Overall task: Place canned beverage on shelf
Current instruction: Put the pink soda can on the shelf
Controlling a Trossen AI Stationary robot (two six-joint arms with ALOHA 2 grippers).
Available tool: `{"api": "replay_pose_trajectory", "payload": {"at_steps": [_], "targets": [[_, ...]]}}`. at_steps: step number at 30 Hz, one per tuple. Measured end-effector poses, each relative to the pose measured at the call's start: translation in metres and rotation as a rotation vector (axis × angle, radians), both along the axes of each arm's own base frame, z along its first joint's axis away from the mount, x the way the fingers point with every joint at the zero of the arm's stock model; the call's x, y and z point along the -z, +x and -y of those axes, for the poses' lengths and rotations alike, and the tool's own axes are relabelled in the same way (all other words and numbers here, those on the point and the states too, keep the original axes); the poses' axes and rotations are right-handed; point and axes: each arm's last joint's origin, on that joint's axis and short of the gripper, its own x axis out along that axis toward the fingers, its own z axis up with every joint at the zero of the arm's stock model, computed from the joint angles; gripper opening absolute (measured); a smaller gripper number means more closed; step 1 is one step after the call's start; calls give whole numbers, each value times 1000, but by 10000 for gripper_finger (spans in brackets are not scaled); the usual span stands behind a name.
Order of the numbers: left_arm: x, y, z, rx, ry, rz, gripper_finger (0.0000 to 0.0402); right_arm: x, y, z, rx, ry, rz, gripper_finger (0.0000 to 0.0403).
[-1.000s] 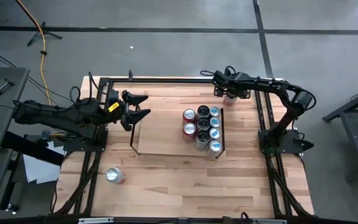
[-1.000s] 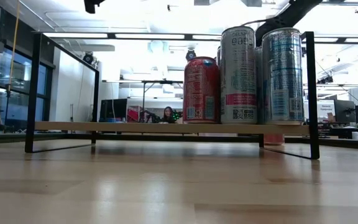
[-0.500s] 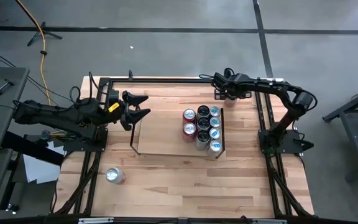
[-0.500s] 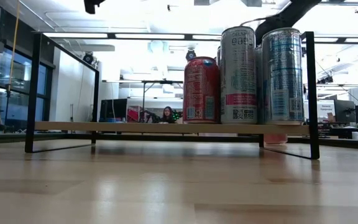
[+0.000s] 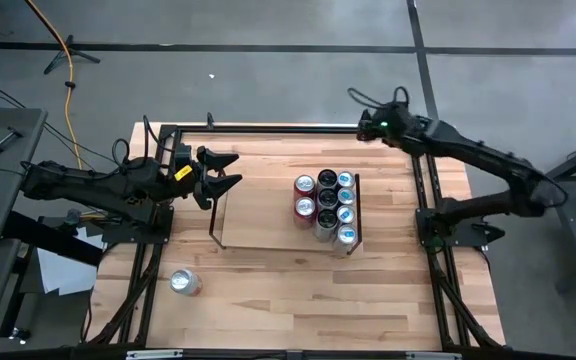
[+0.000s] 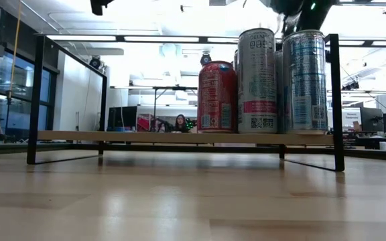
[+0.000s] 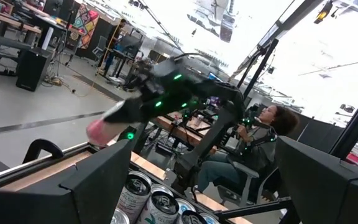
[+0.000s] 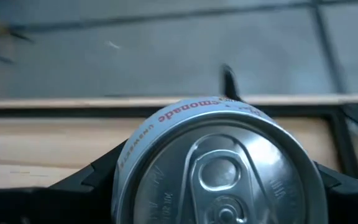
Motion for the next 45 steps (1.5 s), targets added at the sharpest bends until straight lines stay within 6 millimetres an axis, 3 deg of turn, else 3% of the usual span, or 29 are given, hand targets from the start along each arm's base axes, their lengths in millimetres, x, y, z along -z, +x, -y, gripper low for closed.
{"api": "replay_pose_trajectory", "payload": {"at_steps": [5,9,17,22,25,34,45], "targets": [[0,0,0,0,1,-2,355,-31,-3,-25,-138,-115,175,282],[1,1,0,-4,42,-24,355,-43,7,-44,-251,-157,289,282],[3,3,5,142,168,-60,355,-51,54,-82,-467,-219,493,282],[4,3,7,224,178,-56,355,-52,87,-109,-639,-283,614,282],[4,3,8,256,131,-46,355,-57,97,-125,-714,-333,695,282],[4,3,8,269,55,-38,355,-72,89,-149,-875,-420,727,282],[3,3,5,181,43,-33,355,-73,93,-154,-982,-382,671,282]]}}
